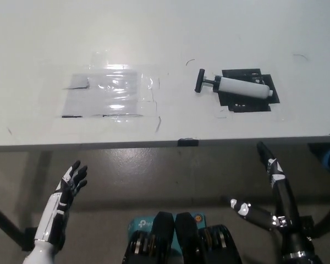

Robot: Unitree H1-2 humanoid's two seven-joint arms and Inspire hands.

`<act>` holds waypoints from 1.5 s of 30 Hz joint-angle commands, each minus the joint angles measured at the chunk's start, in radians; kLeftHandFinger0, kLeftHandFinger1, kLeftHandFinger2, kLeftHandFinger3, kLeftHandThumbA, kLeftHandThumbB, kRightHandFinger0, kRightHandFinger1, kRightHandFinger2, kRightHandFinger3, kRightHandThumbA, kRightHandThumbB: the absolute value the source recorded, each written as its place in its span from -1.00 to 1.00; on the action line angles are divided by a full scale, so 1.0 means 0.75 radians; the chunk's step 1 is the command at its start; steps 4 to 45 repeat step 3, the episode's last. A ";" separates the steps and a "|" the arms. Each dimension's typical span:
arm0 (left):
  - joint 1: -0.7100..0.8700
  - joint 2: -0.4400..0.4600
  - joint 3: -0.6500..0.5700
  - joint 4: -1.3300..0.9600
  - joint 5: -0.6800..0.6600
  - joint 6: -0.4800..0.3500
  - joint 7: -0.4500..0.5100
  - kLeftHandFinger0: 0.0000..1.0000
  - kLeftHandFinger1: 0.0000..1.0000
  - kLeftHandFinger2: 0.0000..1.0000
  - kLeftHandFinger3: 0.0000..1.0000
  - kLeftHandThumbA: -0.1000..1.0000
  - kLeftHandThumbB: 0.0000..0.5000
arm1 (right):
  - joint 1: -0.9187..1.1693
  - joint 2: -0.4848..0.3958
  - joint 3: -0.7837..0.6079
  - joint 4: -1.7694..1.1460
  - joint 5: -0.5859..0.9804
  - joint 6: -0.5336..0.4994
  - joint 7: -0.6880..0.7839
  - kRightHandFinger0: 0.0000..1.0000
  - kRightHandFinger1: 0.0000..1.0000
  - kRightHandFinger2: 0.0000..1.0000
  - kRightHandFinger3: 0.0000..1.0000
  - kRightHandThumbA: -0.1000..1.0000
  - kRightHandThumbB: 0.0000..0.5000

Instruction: The robot uses right hand to pick up a small white air pumper and uses its left hand to compress it, and then puts it on the desk

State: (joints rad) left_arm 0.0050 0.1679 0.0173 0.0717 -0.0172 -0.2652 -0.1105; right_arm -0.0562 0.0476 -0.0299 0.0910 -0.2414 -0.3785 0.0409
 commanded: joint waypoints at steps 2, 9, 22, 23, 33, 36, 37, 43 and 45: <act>-0.038 0.038 0.004 -0.017 -0.013 -0.032 -0.026 1.00 1.00 1.00 1.00 1.00 0.15 | -0.004 0.004 0.024 -0.018 -0.013 -0.095 -0.069 1.00 1.00 1.00 1.00 1.00 -0.25; -0.038 0.038 0.004 -0.017 -0.013 -0.032 -0.026 1.00 1.00 1.00 1.00 1.00 0.15 | -0.004 0.004 0.024 -0.018 -0.013 -0.095 -0.069 1.00 1.00 1.00 1.00 1.00 -0.25; -0.038 0.038 0.004 -0.017 -0.013 -0.032 -0.026 1.00 1.00 1.00 1.00 1.00 0.15 | -0.004 0.004 0.024 -0.018 -0.013 -0.095 -0.069 1.00 1.00 1.00 1.00 1.00 -0.25; -0.038 0.038 0.004 -0.017 -0.013 -0.032 -0.026 1.00 1.00 1.00 1.00 1.00 0.15 | -0.004 0.004 0.024 -0.018 -0.013 -0.095 -0.069 1.00 1.00 1.00 1.00 1.00 -0.25; -0.038 0.038 0.004 -0.017 -0.013 -0.032 -0.026 1.00 1.00 1.00 1.00 1.00 0.15 | -0.004 0.004 0.024 -0.018 -0.013 -0.095 -0.069 1.00 1.00 1.00 1.00 1.00 -0.25; -0.038 0.038 0.004 -0.017 -0.013 -0.032 -0.026 1.00 1.00 1.00 1.00 1.00 0.15 | -0.004 0.004 0.024 -0.018 -0.013 -0.095 -0.069 1.00 1.00 1.00 1.00 1.00 -0.25; -0.038 0.038 0.004 -0.017 -0.013 -0.032 -0.026 1.00 1.00 1.00 1.00 1.00 0.15 | -0.004 0.004 0.024 -0.018 -0.013 -0.095 -0.069 1.00 1.00 1.00 1.00 1.00 -0.25; -0.038 0.038 0.004 -0.017 -0.013 -0.032 -0.026 1.00 1.00 1.00 1.00 1.00 0.15 | -0.004 0.004 0.024 -0.018 -0.013 -0.095 -0.069 1.00 1.00 1.00 1.00 1.00 -0.25; -0.038 0.038 0.004 -0.017 -0.013 -0.032 -0.026 1.00 1.00 1.00 1.00 1.00 0.15 | -0.004 0.004 0.024 -0.018 -0.013 -0.095 -0.069 1.00 1.00 1.00 1.00 1.00 -0.25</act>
